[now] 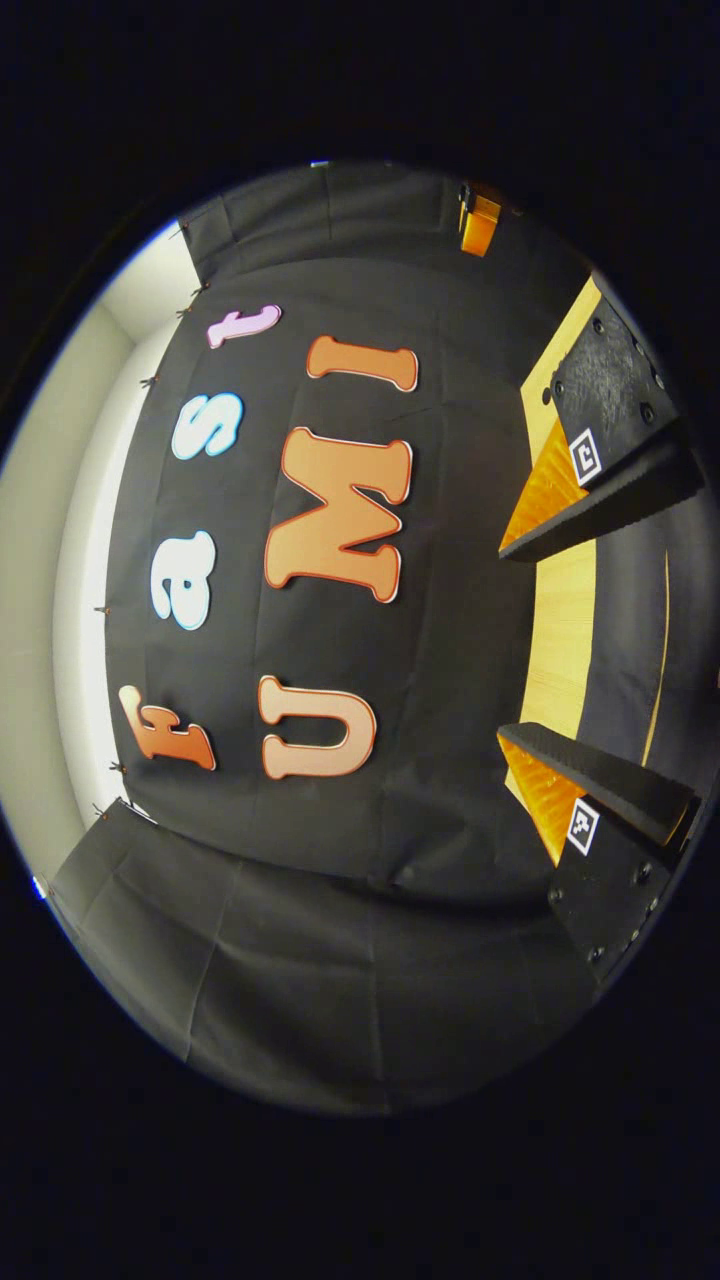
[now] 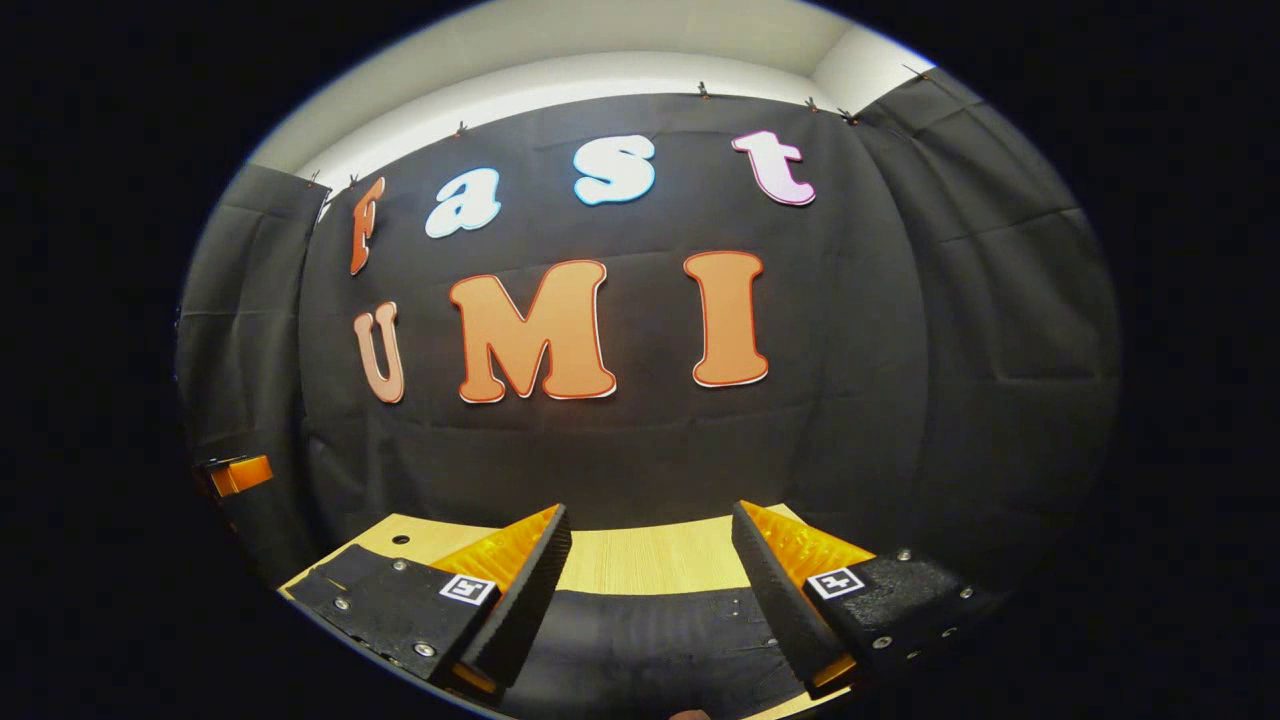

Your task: Grasp the waist and the cuffs of the jeans and fold them to make the two legs overlap; first hold the waist and fold one-third of the jeans toward the cuffs, then hold the cuffs and fold the remaining one-third in the same direction to finish folding.

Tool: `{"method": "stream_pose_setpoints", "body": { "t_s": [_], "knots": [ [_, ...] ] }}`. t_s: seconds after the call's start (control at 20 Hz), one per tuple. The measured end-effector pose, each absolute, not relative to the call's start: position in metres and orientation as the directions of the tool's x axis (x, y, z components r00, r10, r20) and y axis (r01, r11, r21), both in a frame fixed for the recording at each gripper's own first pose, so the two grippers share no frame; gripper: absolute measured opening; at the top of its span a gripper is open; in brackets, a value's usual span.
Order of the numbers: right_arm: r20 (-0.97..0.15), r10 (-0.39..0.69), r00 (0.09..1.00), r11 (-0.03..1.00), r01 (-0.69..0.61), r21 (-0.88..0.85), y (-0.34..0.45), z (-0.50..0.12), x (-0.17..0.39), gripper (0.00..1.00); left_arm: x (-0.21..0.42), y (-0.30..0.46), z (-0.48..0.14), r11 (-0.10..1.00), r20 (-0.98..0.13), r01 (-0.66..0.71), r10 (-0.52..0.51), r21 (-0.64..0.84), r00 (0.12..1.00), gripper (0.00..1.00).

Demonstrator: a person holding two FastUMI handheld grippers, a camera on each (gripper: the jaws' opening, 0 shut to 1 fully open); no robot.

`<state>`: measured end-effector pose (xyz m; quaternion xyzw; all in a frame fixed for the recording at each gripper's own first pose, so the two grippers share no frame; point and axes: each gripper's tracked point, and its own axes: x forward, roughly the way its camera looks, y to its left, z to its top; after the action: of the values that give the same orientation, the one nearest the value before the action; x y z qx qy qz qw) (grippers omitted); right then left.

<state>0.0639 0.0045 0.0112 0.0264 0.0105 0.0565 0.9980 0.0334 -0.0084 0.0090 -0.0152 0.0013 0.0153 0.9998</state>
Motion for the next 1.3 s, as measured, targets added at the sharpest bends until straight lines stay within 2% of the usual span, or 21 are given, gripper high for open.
{"method": "stream_pose_setpoints", "body": {
  "t_s": [0.1,0.15,0.2,0.25,0.4,0.5,0.6,0.65,0.7,0.8,0.9,1.1,1.3],
  "knots": [
    [-0.035,0.103,0.994,0.993,-0.1,0.07,0.012,0.005,0.064,0.98,0.034,0.005,0.013,0.999,-0.006,-0.04,0.04,-0.026,0.999,0.97],
    [-0.041,0.115,0.992,0.99,-0.111,0.092,0.019,0.002,0.063,0.97,0.034,0.012,0.016,0.999,0.0,-0.043,0.043,-0.026,0.999,0.95],
    [-0.036,0.139,0.99,0.984,-0.134,0.114,0.03,0.003,0.064,0.98,0.032,0.017,0.021,0.999,0.012,-0.043,0.043,-0.032,0.999,0.98],
    [-0.042,0.152,0.987,0.981,-0.146,0.127,0.036,0.001,0.066,1.0,0.03,0.023,0.021,0.998,0.014,-0.054,0.054,-0.039,0.998,0.95],
    [-0.059,0.192,0.98,0.961,-0.176,0.214,0.05,0.0,0.067,1.0,0.02,0.039,-0.006,0.993,-0.075,-0.103,0.099,-0.052,0.992,0.97],
    [-0.057,0.215,0.975,0.953,-0.196,0.231,0.057,-0.002,0.071,0.97,0.014,0.043,-0.015,0.984,-0.114,-0.109,0.093,-0.141,0.989,0.98],
    [-0.103,0.214,0.971,0.96,-0.189,0.208,0.058,-0.013,0.076,0.98,0.005,0.047,-0.036,0.95,-0.182,-0.125,0.075,-0.286,0.98,0.97],
    [-0.119,0.234,0.965,0.957,-0.207,0.202,0.063,-0.016,0.075,1.0,-0.005,0.051,-0.048,0.916,-0.213,-0.136,0.057,-0.377,0.975,0.98],
    [-0.118,0.252,0.961,0.953,-0.225,0.204,0.069,-0.014,0.073,0.98,-0.011,0.058,-0.061,0.874,-0.243,-0.165,0.056,-0.457,0.968,0.98],
    [-0.111,0.277,0.954,0.946,-0.251,0.206,0.076,-0.009,0.073,0.97,-0.025,0.088,-0.097,0.795,-0.32,-0.266,0.096,-0.545,0.942,0.98],
    [-0.132,0.301,0.944,0.94,-0.271,0.21,0.082,-0.014,0.074,1.0,-0.044,0.109,-0.138,0.719,-0.397,-0.365,0.134,-0.591,0.908,0.98],
    [-0.162,0.307,0.938,0.939,-0.271,0.21,0.086,-0.02,0.076,0.97,-0.089,0.148,-0.213,0.544,-0.564,-0.578,0.216,-0.608,0.797,0.98],
    [-0.165,0.33,0.929,0.931,-0.292,0.22,0.095,-0.016,0.073,0.97,-0.106,0.156,-0.277,0.34,-0.68,-0.698,0.19,-0.63,0.708,0.98]
  ]
}}
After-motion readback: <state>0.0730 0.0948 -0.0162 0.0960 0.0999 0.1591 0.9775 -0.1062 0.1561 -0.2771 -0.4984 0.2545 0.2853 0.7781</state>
